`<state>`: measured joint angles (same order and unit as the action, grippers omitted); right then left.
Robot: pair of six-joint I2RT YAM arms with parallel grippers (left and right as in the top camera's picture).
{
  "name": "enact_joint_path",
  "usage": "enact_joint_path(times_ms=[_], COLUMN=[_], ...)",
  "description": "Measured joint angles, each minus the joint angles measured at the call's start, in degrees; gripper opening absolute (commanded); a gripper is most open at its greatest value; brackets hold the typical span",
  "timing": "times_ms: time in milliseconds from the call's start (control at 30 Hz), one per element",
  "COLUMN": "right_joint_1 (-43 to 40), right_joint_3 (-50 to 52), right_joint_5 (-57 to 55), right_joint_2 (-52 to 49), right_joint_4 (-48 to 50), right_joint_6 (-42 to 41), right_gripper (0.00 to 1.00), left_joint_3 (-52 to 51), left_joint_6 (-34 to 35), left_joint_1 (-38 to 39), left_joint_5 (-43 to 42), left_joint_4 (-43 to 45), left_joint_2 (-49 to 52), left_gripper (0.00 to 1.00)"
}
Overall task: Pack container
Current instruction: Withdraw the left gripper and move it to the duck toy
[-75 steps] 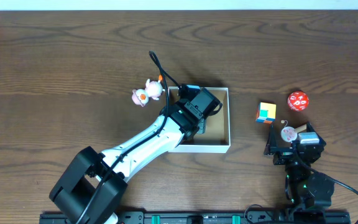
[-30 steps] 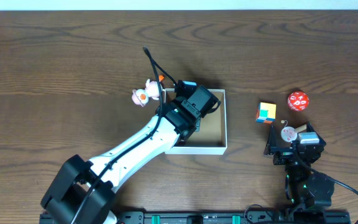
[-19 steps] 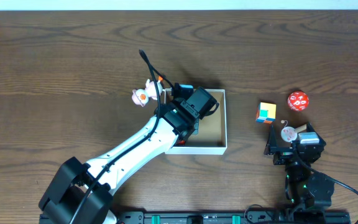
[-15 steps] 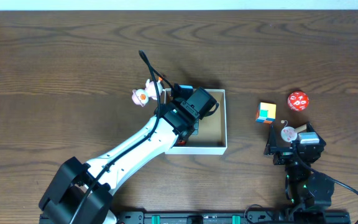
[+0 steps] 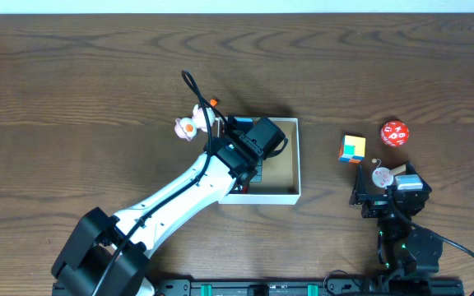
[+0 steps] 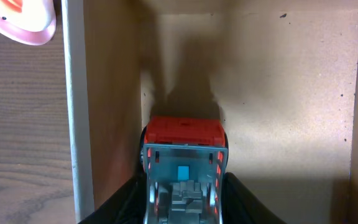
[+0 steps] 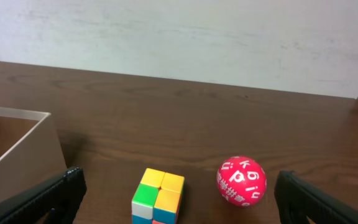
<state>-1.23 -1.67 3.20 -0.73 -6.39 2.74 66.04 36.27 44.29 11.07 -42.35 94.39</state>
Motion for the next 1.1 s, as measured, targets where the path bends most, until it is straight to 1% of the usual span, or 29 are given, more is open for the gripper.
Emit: enact_joint_path(times_ms=[100, 167, 200, 333, 600, 800, 900, 1100], right_joint_1=[0.0, 0.0, 0.0, 0.0, 0.0, 0.0, 0.0, 0.0], right_joint_3=[0.0, 0.0, 0.0, 0.0, 0.0, 0.0, 0.0, 0.0], right_joint_5=[0.0, 0.0, 0.0, 0.0, 0.0, 0.0, 0.0, 0.0], right_joint_2=[0.0, 0.0, 0.0, 0.0, 0.0, 0.0, 0.0, 0.0], right_joint_4=[0.0, 0.0, 0.0, 0.0, 0.0, 0.0, 0.0, 0.0], right_joint_6=[0.0, 0.0, 0.0, 0.0, 0.0, 0.0, 0.0, 0.0], right_gripper=[0.99, 0.99, 0.99, 0.99, 0.99, 0.99, 0.99, 0.99], left_joint_3=[0.0, 0.0, 0.0, 0.0, 0.0, 0.0, 0.0, 0.0], left_joint_6=[0.2, 0.0, 0.1, 0.8, 1.0, 0.2, -1.7, -8.2], left_joint_1=[0.0, 0.0, 0.0, 0.0, 0.0, 0.0, 0.0, -2.4], left_joint_5=[0.0, 0.0, -0.2, -0.4, -0.4, -0.4, -0.2, 3.7], left_joint_4=[0.0, -0.1, -0.2, -0.1, 2.2, 4.5, 5.4, 5.0], left_joint_2=[0.0, 0.0, 0.0, 0.0, -0.5, -6.2, -10.1, -16.7], left_gripper=[0.4, 0.53, 0.57, 0.63, 0.63, 0.63, 0.63, 0.66])
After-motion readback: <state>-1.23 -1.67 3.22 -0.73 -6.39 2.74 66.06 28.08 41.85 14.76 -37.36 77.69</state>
